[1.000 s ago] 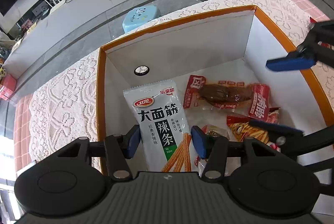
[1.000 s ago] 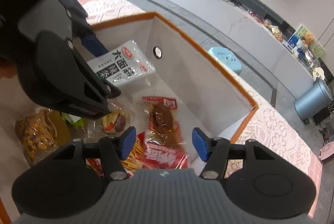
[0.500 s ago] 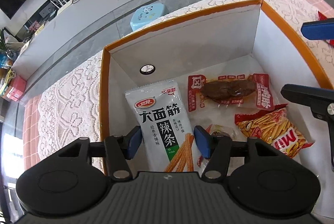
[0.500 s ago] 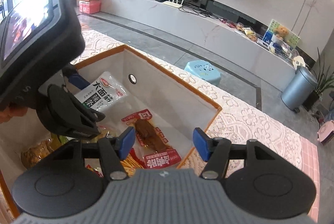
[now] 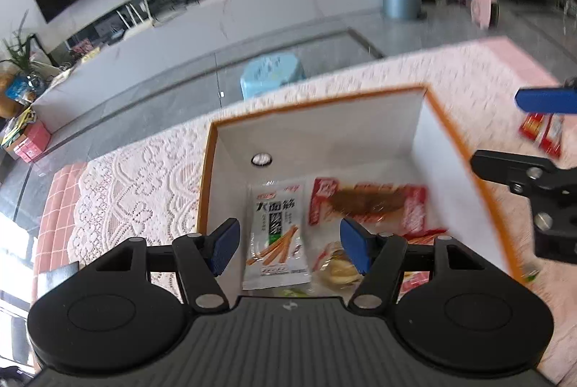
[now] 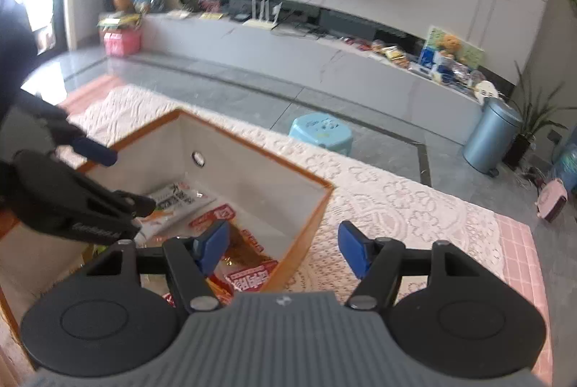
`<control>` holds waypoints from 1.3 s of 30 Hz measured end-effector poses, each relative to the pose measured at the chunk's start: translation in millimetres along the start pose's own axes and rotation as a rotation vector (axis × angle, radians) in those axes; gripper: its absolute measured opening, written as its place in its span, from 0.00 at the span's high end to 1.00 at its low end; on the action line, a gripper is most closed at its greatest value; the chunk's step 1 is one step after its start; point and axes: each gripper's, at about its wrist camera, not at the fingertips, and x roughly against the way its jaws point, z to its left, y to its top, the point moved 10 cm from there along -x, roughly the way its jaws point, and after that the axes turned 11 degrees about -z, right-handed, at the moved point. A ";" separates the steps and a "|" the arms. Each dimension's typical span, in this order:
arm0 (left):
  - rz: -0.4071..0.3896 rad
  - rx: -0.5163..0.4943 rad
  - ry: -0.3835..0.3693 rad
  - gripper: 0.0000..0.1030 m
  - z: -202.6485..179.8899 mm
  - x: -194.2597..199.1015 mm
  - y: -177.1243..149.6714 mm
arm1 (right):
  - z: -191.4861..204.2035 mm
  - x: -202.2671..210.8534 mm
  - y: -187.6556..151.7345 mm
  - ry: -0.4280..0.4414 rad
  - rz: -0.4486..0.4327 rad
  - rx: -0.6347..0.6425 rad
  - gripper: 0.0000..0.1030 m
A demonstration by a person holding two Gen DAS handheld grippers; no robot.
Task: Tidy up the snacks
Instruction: 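Move both tools back toward the green sausage and red chip bag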
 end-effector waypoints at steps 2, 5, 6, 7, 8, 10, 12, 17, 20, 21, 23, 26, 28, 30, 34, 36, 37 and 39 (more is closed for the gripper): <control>-0.032 0.041 -0.014 0.27 -7.3 16.1 3.2 | -9.8 10.8 2.4 -0.025 -0.021 -0.037 0.35; -0.081 0.092 -0.036 0.27 -19.1 41.3 5.9 | -27.9 31.0 1.7 -0.075 -0.049 -0.105 0.34; -0.097 0.099 -0.047 0.27 -24.5 49.1 6.3 | -32.6 37.0 0.3 -0.087 -0.056 -0.123 0.34; -0.107 0.100 -0.055 0.27 -29.2 55.8 7.3 | -37.1 43.9 -1.8 -0.097 -0.063 -0.140 0.34; -0.117 0.096 -0.057 0.27 -33.8 62.9 7.9 | -42.7 51.3 -4.6 -0.107 -0.071 -0.156 0.34; -0.141 0.079 -0.060 0.27 -45.3 75.5 7.9 | -52.8 66.2 -11.6 -0.130 -0.085 -0.181 0.33; -0.161 0.064 -0.059 0.27 -56.0 85.8 8.4 | -63.6 82.9 -20.5 -0.161 -0.099 -0.203 0.33; -0.168 0.097 -0.118 0.27 -87.9 99.8 2.8 | -86.5 115.9 -48.0 -0.208 -0.103 -0.257 0.31; -0.164 0.111 -0.144 0.27 -109.1 103.3 -3.0 | -99.3 133.3 -66.9 -0.239 -0.104 -0.264 0.28; -0.162 0.113 -0.150 0.27 -116.5 104.0 -5.0 | -104.1 139.0 -74.3 -0.254 -0.102 -0.262 0.28; -0.154 0.112 -0.170 0.27 -132.7 104.0 -9.7 | -111.8 146.9 -86.7 -0.276 -0.095 -0.259 0.26; -0.140 0.114 -0.205 0.27 -155.7 102.7 -19.1 | -122.6 155.9 -106.6 -0.298 -0.085 -0.254 0.24; -0.134 0.109 -0.220 0.27 -169.9 100.3 -24.0 | -130.0 159.2 -120.7 -0.300 -0.073 -0.257 0.22; -0.118 0.091 -0.216 0.27 -182.2 97.1 -30.6 | -138.4 163.1 -135.6 -0.296 -0.067 -0.277 0.22; -0.072 0.091 -0.214 0.27 -200.3 88.2 -45.0 | -153.8 164.5 -159.5 -0.295 -0.055 -0.346 0.21; -0.046 0.093 -0.215 0.27 -206.9 83.3 -52.8 | -162.8 163.6 -171.7 -0.311 -0.048 -0.386 0.21; -0.037 0.090 -0.215 0.27 -210.7 81.8 -56.8 | -166.4 162.7 -175.4 -0.316 -0.047 -0.404 0.21; -0.019 0.081 -0.212 0.27 -216.7 77.9 -64.8 | -174.7 159.7 -184.6 -0.322 -0.046 -0.455 0.21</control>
